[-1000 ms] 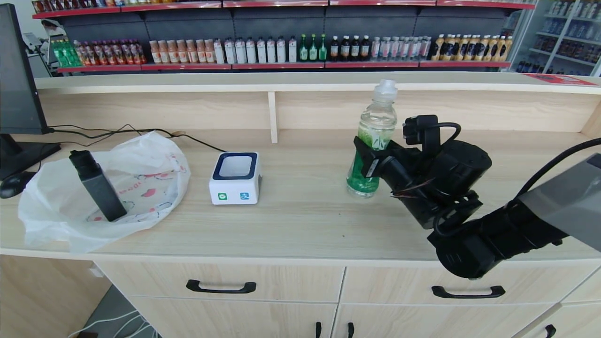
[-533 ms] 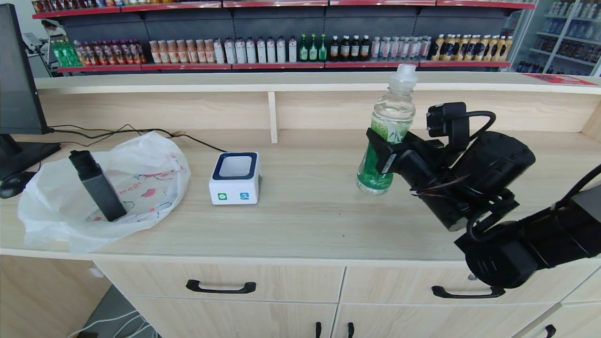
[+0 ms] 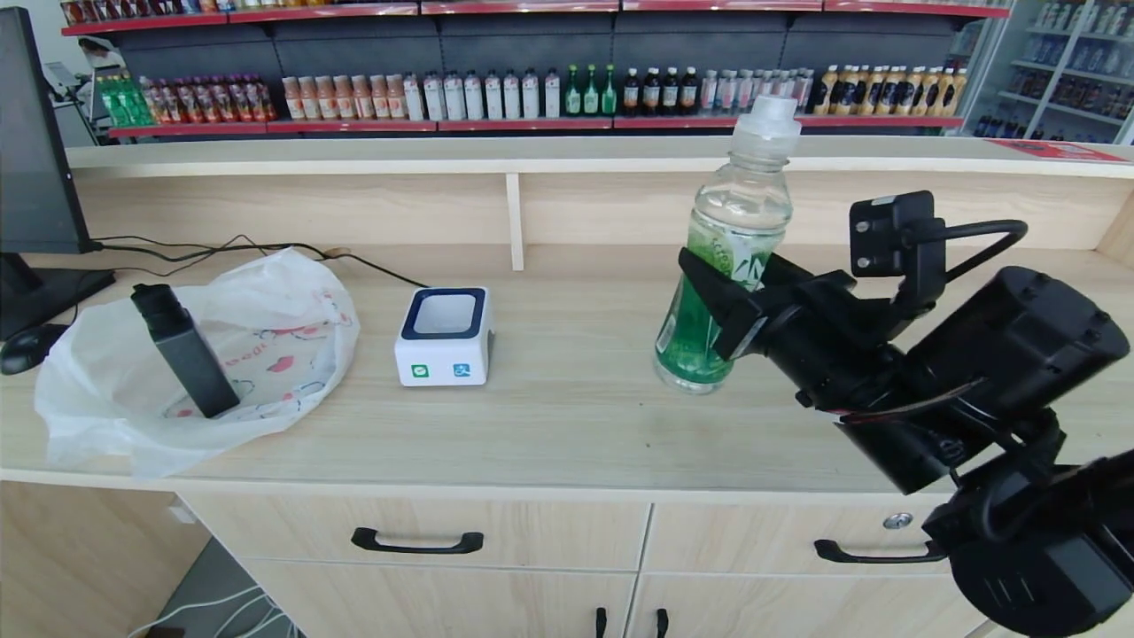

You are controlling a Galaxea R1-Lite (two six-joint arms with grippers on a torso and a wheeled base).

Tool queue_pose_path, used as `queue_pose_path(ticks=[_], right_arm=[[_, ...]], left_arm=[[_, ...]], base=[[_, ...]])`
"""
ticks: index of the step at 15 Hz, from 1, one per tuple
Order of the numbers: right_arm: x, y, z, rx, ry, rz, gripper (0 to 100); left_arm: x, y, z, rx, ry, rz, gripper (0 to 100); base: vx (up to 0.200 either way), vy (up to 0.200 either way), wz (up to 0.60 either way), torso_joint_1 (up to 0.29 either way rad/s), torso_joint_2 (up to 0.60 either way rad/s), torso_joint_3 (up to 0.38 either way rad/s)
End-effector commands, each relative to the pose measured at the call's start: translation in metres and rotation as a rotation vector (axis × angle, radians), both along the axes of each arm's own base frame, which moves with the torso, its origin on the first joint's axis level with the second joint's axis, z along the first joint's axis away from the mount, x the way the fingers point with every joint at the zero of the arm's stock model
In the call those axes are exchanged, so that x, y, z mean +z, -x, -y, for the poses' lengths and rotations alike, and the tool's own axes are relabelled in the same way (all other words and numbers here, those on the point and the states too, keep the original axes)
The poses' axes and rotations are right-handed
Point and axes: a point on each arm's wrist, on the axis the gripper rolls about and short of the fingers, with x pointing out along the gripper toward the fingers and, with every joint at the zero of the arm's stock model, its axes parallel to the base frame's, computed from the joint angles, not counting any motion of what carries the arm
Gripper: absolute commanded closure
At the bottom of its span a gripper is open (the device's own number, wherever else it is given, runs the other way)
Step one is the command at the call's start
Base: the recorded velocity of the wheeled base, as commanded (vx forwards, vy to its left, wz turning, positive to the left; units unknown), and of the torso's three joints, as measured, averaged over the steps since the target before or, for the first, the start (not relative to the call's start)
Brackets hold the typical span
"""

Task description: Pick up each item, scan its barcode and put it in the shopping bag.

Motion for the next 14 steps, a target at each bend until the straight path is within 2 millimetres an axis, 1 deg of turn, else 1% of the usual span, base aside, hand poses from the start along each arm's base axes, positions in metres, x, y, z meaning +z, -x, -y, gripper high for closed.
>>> queue_pose_path(ticks=[1, 2, 3, 5, 7, 8, 9, 10, 11, 12, 13, 14], right_arm=[[0.005, 0.025, 0.014, 0.037, -0.047, -0.002, 100], [0.005, 0.030, 0.017, 0.046, -0.066, -0.007, 100], [0.010, 0.040, 0.022, 0.098, -0.101, 0.001, 100], [0.009, 0.048, 0.024, 0.200, -0.084, 0.019, 100], [-0.004, 0.055, 0.026, 0.324, -0.079, -0.055, 100], [-0.003, 0.059, 0.027, 0.353, -0.114, -0.079, 100], [0.002, 0.066, 0.025, 0.414, -0.175, -0.104, 100], [0.003, 0.067, 0.024, 0.423, -0.184, -0.107, 100], [0.015, 0.088, 0.024, 0.530, -0.279, -0.132, 100], [0.018, 0.094, 0.024, 0.564, -0.306, -0.142, 100], [0.017, 0.103, 0.029, 0.601, -0.347, -0.182, 100], [0.009, 0.110, 0.033, 0.619, -0.364, -0.240, 100]], left_arm=[[0.000, 0.000, 0.000, 0.000, 0.001, 0.001, 0], [0.000, 0.000, 0.000, 0.000, 0.001, 0.001, 0], [0.000, 0.000, 0.000, 0.000, -0.001, 0.001, 0], [0.000, 0.000, 0.000, 0.000, 0.001, 0.001, 0], [0.000, 0.000, 0.000, 0.000, -0.001, 0.001, 0], [0.000, 0.000, 0.000, 0.000, -0.001, 0.001, 0], [0.000, 0.000, 0.000, 0.000, -0.001, 0.001, 0], [0.000, 0.000, 0.000, 0.000, 0.001, 0.001, 0], [0.000, 0.000, 0.000, 0.000, -0.001, 0.001, 0], [0.000, 0.000, 0.000, 0.000, -0.001, 0.001, 0], [0.000, 0.000, 0.000, 0.000, -0.001, 0.001, 0], [0.000, 0.000, 0.000, 0.000, -0.001, 0.001, 0]], base=[[0.000, 0.000, 0.00, 0.000, 0.00, 0.000], [0.000, 0.000, 0.00, 0.000, 0.00, 0.000], [0.000, 0.000, 0.00, 0.000, 0.00, 0.000], [0.000, 0.000, 0.00, 0.000, 0.00, 0.000], [0.000, 0.000, 0.00, 0.000, 0.00, 0.000], [0.000, 0.000, 0.00, 0.000, 0.00, 0.000], [0.000, 0.000, 0.00, 0.000, 0.00, 0.000], [0.000, 0.000, 0.00, 0.000, 0.00, 0.000], [0.000, 0.000, 0.00, 0.000, 0.00, 0.000], [0.000, 0.000, 0.00, 0.000, 0.00, 0.000], [0.000, 0.000, 0.00, 0.000, 0.00, 0.000], [0.000, 0.000, 0.00, 0.000, 0.00, 0.000]])
